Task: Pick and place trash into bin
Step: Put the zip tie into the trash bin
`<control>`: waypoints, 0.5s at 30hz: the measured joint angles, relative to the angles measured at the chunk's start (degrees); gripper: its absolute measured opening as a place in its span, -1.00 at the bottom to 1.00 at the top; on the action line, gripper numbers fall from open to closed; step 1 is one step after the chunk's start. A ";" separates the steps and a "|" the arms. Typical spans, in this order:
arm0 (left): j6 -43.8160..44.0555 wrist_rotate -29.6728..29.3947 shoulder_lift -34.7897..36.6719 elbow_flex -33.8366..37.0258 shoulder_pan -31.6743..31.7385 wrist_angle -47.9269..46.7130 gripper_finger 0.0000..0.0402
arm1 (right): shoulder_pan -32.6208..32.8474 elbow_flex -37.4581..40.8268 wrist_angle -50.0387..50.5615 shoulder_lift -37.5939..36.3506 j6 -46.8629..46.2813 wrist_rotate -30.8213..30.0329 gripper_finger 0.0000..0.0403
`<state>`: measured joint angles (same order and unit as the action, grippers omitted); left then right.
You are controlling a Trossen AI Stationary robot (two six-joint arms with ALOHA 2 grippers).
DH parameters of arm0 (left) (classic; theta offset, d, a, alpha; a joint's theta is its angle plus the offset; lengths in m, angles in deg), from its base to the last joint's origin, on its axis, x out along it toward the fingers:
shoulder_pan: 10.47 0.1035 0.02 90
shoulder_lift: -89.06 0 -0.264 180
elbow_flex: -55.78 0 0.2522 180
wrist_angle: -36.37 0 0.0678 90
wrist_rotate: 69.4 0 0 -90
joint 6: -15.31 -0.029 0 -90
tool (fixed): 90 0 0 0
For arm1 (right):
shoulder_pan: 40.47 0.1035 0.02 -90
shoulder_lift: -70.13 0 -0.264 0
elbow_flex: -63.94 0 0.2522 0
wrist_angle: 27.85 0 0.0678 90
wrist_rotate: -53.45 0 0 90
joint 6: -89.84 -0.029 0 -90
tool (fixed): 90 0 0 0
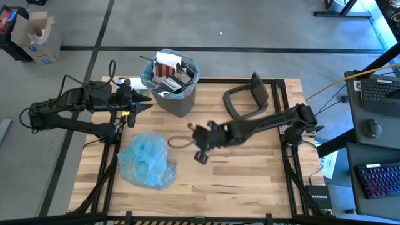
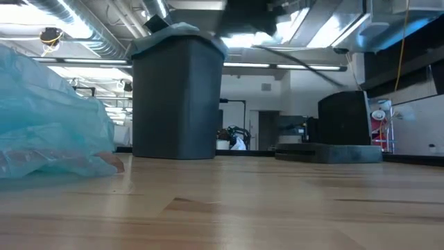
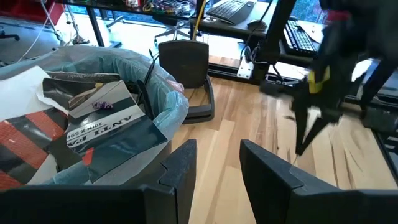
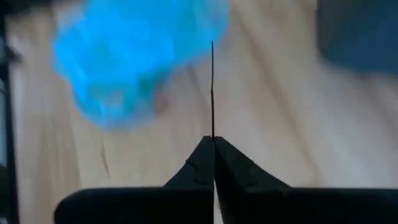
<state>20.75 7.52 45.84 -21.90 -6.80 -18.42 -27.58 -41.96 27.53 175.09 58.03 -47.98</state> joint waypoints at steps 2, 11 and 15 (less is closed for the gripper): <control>-0.58 -0.02 0.00 0.00 0.01 0.03 -0.42 | -1.92 -3.93 -0.91 -0.52 4.30 0.00 -1.00; -1.12 -3.00 1.94 -0.11 0.05 0.14 -0.42 | -10.23 -21.69 -14.65 -0.89 24.70 3.70 -1.00; -0.28 -4.21 3.66 -0.42 0.05 0.64 -0.42 | -14.03 -25.57 -26.87 -1.04 29.50 7.08 -1.00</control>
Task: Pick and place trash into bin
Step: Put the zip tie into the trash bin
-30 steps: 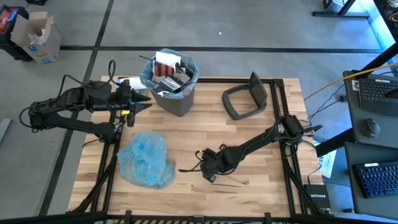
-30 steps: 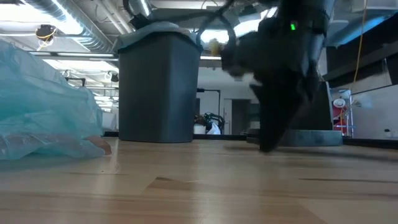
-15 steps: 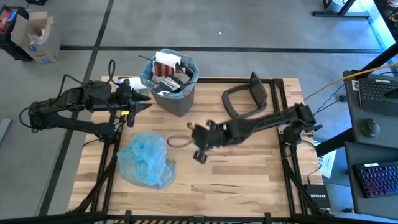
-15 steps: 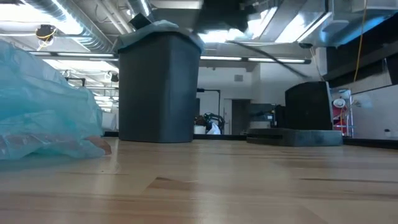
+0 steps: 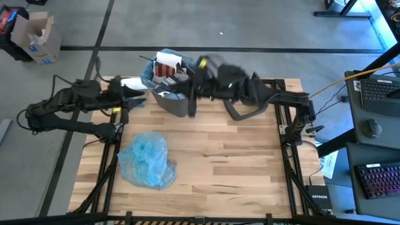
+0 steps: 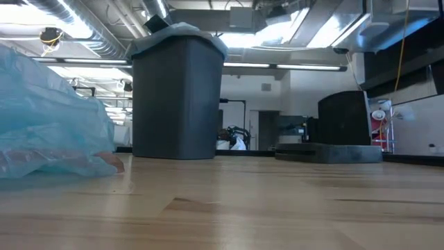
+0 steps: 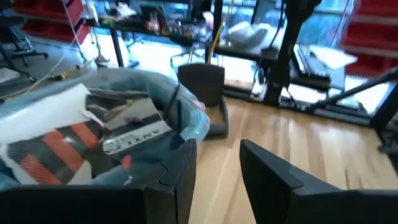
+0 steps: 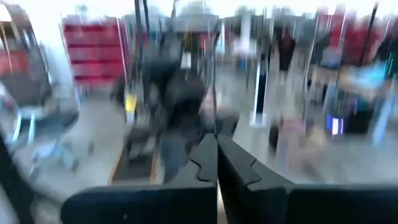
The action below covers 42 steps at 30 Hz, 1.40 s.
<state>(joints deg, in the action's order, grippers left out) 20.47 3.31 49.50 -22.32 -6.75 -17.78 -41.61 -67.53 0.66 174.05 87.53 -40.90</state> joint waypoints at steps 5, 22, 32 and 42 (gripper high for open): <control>0.40 -0.10 1.07 -0.17 0.00 0.61 -0.42 | -5.20 -0.13 -13.22 0.28 2.63 1.65 -1.00; 0.86 -0.05 1.08 -0.11 0.00 0.23 -0.42 | -12.75 6.72 -9.66 7.55 -9.89 -3.73 -1.00; 0.40 -0.07 0.98 0.02 0.00 0.39 -0.42 | -12.81 11.95 -2.66 7.98 -7.55 -11.74 -1.00; 0.44 -0.07 0.97 0.22 0.00 0.23 -0.42 | -12.75 12.03 -3.88 7.94 -6.30 -6.57 -0.86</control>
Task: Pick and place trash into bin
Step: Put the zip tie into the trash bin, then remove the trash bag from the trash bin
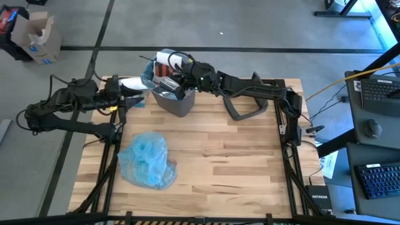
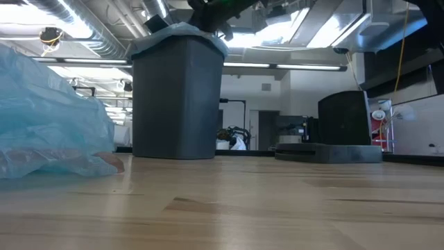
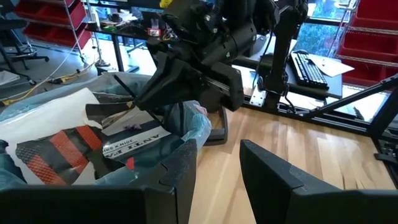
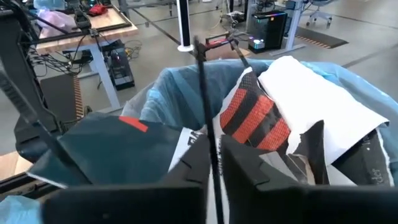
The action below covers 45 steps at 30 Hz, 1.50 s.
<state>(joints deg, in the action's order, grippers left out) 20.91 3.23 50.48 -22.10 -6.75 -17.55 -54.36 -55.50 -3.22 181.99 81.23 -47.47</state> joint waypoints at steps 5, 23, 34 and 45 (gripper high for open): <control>0.78 0.02 -0.31 0.00 0.00 0.13 -0.42 | 0.04 0.05 0.51 -1.79 0.01 0.02 -0.46; 2.58 -0.02 -3.83 0.00 0.07 -4.04 -0.42 | 0.07 0.01 32.03 -19.26 2.15 0.64 0.20; 2.87 -4.94 -3.79 0.00 0.07 -4.87 -0.42 | -0.02 0.46 60.86 -23.38 -9.57 -19.57 0.20; 8.11 -8.06 -3.79 0.00 0.07 -13.84 -0.42 | -0.04 17.96 38.27 -23.26 2.66 -12.56 0.20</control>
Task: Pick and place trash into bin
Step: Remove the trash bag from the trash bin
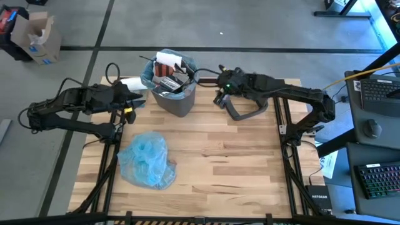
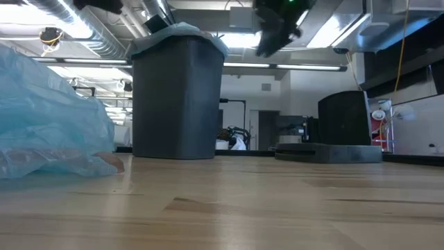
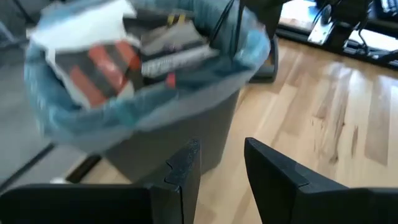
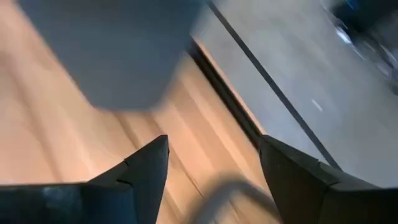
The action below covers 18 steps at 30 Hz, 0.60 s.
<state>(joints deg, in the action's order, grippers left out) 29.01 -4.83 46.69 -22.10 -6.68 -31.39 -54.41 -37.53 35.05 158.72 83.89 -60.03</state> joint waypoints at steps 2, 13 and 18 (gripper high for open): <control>1.27 0.01 0.03 0.00 0.00 -2.06 -0.42 | 0.07 3.22 -9.45 0.00 2.54 3.58 0.20; 5.34 -2.74 -0.39 0.00 0.00 -2.41 -0.42 | 0.09 8.88 -39.05 3.82 15.34 12.56 0.20; 9.87 -4.03 -0.39 0.00 0.00 0.00 -0.42 | 0.08 8.85 -47.70 3.06 17.02 12.94 0.20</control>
<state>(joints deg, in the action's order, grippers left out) 38.88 -8.86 46.30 -22.10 -6.68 -31.38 -54.32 -28.68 -12.65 161.78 100.91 -47.09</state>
